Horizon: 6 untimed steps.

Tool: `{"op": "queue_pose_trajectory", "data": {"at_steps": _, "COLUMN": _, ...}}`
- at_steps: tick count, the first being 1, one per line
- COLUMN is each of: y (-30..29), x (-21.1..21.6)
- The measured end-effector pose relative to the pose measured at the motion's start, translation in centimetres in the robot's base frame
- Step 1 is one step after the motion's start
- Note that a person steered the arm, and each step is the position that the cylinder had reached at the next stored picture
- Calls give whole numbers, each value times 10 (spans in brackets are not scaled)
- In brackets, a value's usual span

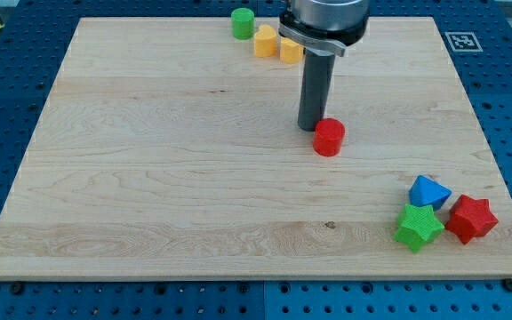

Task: Push the red circle to the left of the triangle

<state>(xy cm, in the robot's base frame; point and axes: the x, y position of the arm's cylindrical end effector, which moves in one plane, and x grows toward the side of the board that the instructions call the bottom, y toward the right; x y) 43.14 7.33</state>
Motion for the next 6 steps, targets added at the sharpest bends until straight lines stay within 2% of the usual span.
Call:
{"op": "queue_pose_trajectory", "data": {"at_steps": 4, "y": 73, "x": 79}}
{"op": "queue_pose_trajectory", "data": {"at_steps": 5, "y": 63, "x": 61}}
{"op": "queue_pose_trajectory", "data": {"at_steps": 6, "y": 23, "x": 18}}
